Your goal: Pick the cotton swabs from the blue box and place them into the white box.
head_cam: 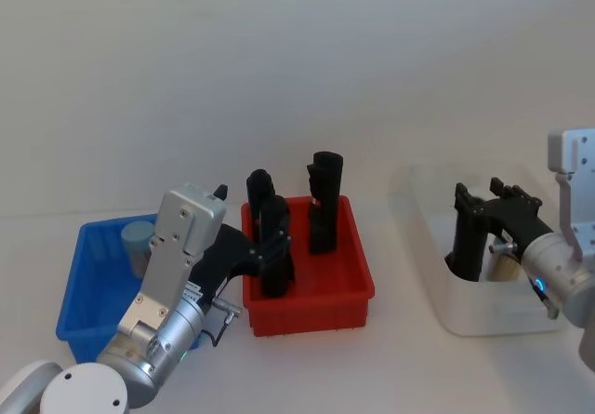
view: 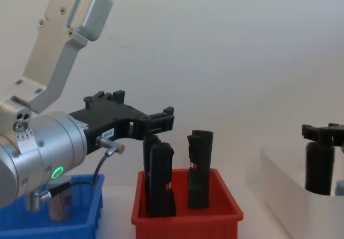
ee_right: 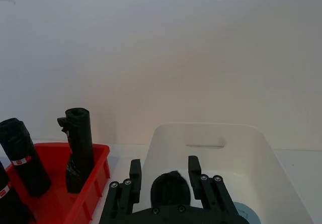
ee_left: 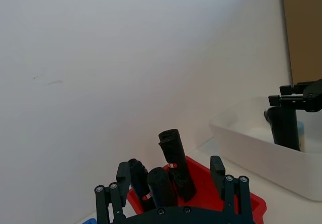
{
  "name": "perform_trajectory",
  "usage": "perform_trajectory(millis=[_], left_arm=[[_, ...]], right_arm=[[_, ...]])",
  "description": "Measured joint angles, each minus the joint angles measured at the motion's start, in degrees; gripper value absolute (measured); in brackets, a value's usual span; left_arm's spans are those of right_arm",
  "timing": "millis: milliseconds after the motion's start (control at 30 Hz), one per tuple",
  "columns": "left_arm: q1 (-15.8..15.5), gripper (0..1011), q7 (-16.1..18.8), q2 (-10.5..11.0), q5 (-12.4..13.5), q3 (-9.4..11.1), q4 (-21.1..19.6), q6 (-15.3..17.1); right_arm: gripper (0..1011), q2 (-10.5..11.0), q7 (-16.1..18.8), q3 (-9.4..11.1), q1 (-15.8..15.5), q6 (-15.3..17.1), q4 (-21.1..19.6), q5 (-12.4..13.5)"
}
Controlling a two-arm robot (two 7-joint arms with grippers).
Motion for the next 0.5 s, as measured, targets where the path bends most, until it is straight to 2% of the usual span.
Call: perform_trajectory(millis=[33, 100, 133, 267, 500], left_arm=[[0.0, 1004, 0.0, 0.0, 0.0, 0.0, 0.0, 0.0], [0.0, 1004, 0.0, 0.0, 0.0, 0.0, 0.0, 0.0], [0.0, 1004, 0.0, 0.0, 0.0, 0.0, 0.0, 0.0], [0.0, 1004, 0.0, 0.0, 0.0, 0.0, 0.0, 0.0], [0.0, 1004, 0.0, 0.0, 0.0, 0.0, 0.0, 0.0]], right_arm=[[568, 0.1, 0.0, 0.1, -0.1, -0.1, -0.1, 0.1], [629, 0.1, 0.0, 0.1, -0.2, -0.2, -0.3, 0.2], [629, 0.1, 0.0, 0.1, -0.3, -0.3, -0.3, 0.2], [782, 0.2, 0.0, 0.3, -0.5, -0.7, -0.7, 0.4], [963, 0.4, -0.1, 0.5, -0.9, -1.3, -1.3, 0.6]])
